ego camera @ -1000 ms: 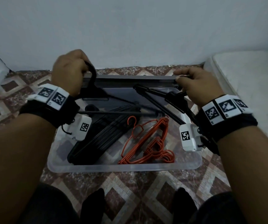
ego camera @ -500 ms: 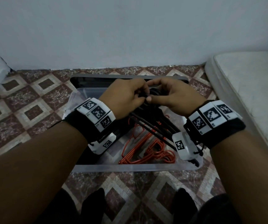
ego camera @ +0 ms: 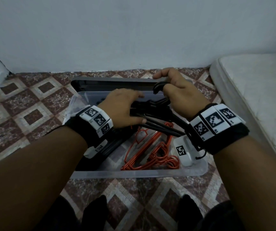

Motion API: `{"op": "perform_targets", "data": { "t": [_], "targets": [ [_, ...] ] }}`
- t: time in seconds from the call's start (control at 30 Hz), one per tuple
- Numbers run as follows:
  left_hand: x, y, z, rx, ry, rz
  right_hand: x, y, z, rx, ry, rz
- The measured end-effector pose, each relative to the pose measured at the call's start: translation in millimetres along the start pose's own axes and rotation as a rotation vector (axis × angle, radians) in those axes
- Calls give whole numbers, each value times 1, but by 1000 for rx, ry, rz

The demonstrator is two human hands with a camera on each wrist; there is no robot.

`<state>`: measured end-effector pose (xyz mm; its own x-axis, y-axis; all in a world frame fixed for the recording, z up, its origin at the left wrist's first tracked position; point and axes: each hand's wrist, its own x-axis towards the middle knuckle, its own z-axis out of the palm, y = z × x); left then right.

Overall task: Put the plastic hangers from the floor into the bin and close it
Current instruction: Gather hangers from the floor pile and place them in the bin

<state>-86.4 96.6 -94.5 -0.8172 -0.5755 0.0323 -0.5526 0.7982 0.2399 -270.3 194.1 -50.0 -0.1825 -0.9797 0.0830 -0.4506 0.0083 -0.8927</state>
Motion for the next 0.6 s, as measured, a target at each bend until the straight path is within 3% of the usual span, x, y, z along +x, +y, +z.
{"op": "perform_targets", "data": {
  "t": [0.07,0.13,0.33,0.4,0.5,0.6],
  "targets": [
    [0,-5,7,92,-84,-14,1,2,-1,46,62,-22],
    [4,-6,10,56,-88,-45,3,5,-3,61,88,-35],
    [10,-6,-2,75,93,-41,7,12,-18,98,153,-44],
    [10,-8,-5,74,117,-62,6,19,-22,-83,99,-33],
    [10,-11,-8,-11,146,-87,2,31,-20,-588,-46,63],
    [9,-10,-10,-53,158,-97,2,34,-17,-717,-51,73]
  ]
}}
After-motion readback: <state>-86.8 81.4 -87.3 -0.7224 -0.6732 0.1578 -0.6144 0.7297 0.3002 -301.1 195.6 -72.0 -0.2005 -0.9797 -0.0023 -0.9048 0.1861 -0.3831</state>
